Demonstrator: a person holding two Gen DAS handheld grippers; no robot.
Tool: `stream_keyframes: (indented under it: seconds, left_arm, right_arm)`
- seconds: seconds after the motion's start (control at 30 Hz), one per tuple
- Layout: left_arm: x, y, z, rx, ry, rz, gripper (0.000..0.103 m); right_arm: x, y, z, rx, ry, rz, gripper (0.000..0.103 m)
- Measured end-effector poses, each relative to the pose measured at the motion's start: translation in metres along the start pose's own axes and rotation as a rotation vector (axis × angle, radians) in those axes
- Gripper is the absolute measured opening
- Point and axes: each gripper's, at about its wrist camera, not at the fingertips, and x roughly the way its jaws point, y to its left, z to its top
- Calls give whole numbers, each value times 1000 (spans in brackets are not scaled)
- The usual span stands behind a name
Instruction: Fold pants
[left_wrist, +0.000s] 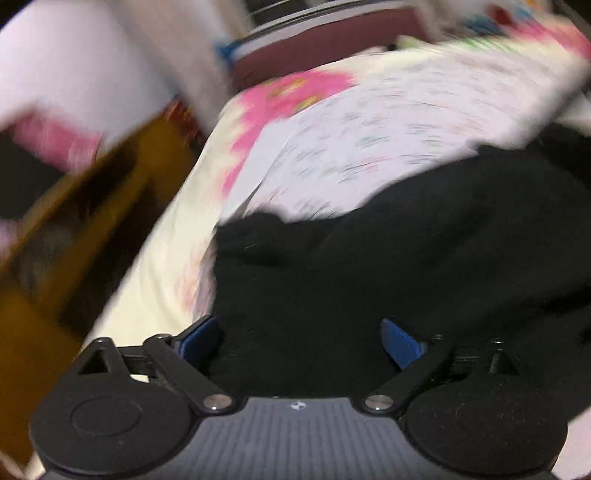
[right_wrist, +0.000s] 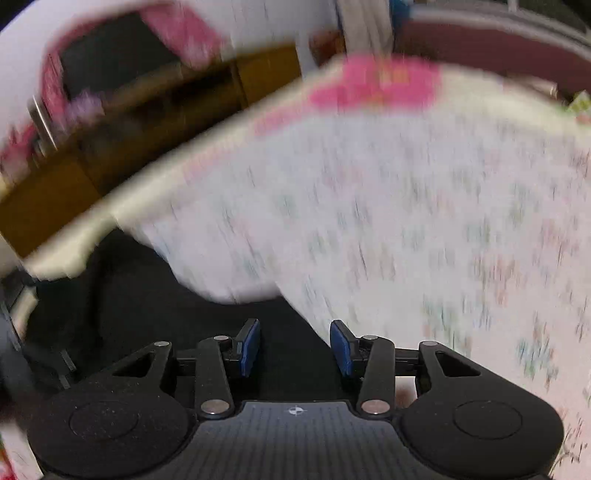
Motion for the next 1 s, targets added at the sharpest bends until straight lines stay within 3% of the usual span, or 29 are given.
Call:
stream_keyframes:
  seconds: [0.13,0.2,0.3,0.4,0.47,0.6,0.63,0.67,0.7,0.73,0.77,0.9,1.0]
  left_arm:
    - [4,24,-3,-138,59,-29,103]
    - [-4,17,4,-94,51,2,103]
    - [-21,5,19,-25,-25,13,103]
    - [-32,8,37,-21,-103,-12,103]
    - [-27,9,47,3,-124,-4,103]
    - [6,11,66,18,-101,-23,103]
    - [20,13,69,9,-80,-28,103]
    - [30,15,69,-1,-59,-27,103]
    - [45,20,68,-32,-14,-30,103]
    - [54,24,67,-72,25,-47,98]
    - [61,30,64,-130,67,-109,77]
    - [53,44,65,-224,57,-151,48]
    - [44,49,70,-231,41,-183,43]
  right_arm:
    - [-2,1,-13,-100,21,2,29]
    - [-9,-8,1,-47,29,18,29]
    - [-17,-17,17,11,-9,104,30]
    - [5,-33,34,168,26,246,31]
    - [27,-30,42,175,109,267,33]
    - [46,-11,44,135,151,267,36]
    - [46,-13,45,150,150,273,31]
    - [46,-16,45,170,148,279,17]
    - [44,-20,44,191,141,284,11]
    - [39,-23,43,206,131,297,7]
    - [34,-25,42,215,117,308,3]
    - [22,-33,40,256,65,340,0]
    - [20,-30,39,244,52,353,0]
